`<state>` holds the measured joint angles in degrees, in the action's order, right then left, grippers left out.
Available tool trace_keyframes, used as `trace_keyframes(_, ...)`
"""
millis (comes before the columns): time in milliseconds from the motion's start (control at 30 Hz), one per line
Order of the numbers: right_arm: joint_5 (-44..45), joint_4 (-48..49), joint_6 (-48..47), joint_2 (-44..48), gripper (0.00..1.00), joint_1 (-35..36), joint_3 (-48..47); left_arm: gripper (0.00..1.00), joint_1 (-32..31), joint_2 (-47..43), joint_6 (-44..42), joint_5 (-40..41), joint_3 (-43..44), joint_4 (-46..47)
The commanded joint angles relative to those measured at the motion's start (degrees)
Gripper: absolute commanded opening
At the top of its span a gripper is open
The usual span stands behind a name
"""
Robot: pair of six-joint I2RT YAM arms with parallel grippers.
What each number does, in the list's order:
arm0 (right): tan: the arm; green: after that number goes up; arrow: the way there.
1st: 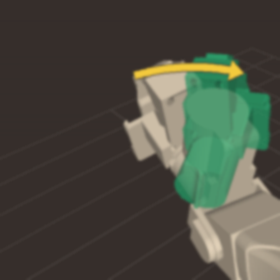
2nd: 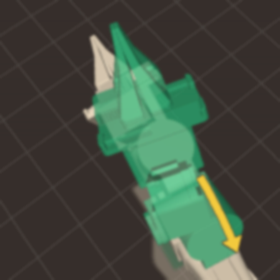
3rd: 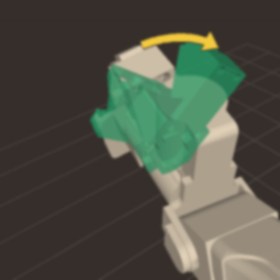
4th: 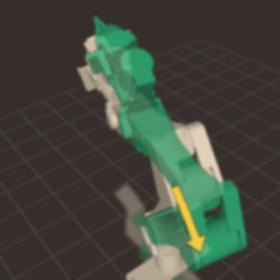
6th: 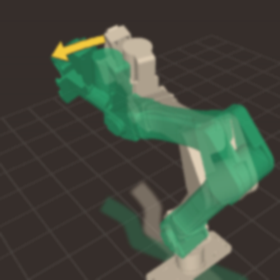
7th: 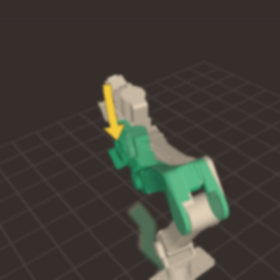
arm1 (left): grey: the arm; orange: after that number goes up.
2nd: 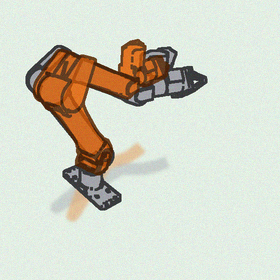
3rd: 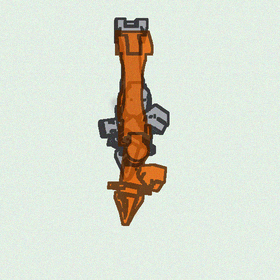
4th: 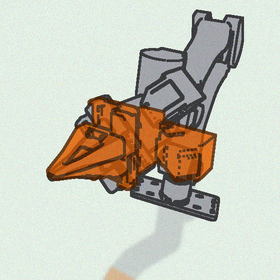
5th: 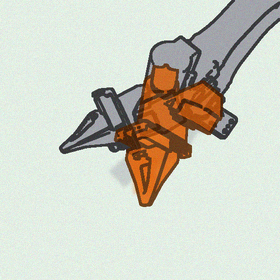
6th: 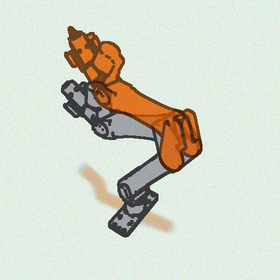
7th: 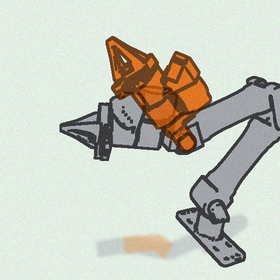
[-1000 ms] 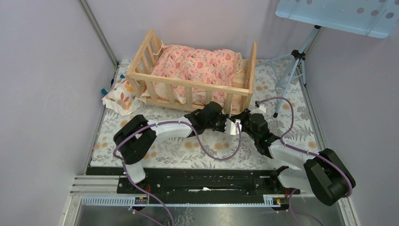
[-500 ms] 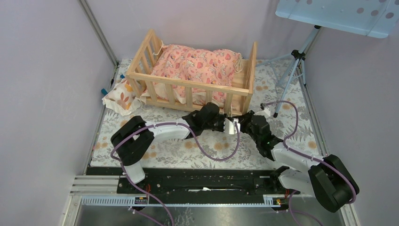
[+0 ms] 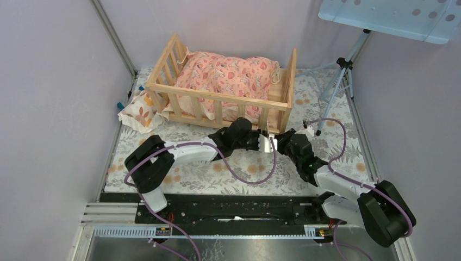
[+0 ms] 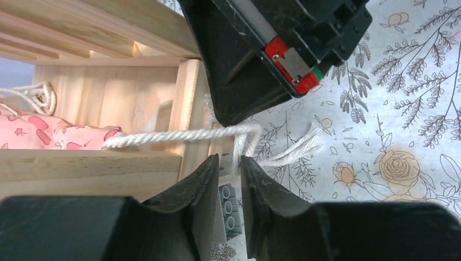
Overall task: Set up the pet bed
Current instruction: Tie the ropes to the bed frame.
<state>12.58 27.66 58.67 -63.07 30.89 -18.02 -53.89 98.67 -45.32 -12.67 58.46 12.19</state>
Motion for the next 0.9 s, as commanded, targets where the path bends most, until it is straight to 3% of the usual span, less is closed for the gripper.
trace_keyframes(0, 1.25, 0.02, 1.5, 0.74, 0.0, -0.48, 0.27, 0.29, 0.29, -3.4, 2.33, -0.87, -0.57, 4.4)
trace_keyframes(533, 7.08, -7.7, 7.86, 5.51, 0.0, -0.48, 2.75, 0.39, 0.33, -10.67, 9.39, -3.99, -6.2, 6.67)
trace_keyframes(733, 8.25, -10.43, 8.93, 5.53, 0.0, -0.53, 2.65, 0.56, 0.19, -12.48, 16.79, -2.18, -14.67, 16.17)
trace_keyframes(867, 8.05, -11.29, 9.64, 5.05, 0.0, -0.48, 3.09, 0.64, 0.19, -9.85, 17.47, -0.09, -15.38, 19.01)
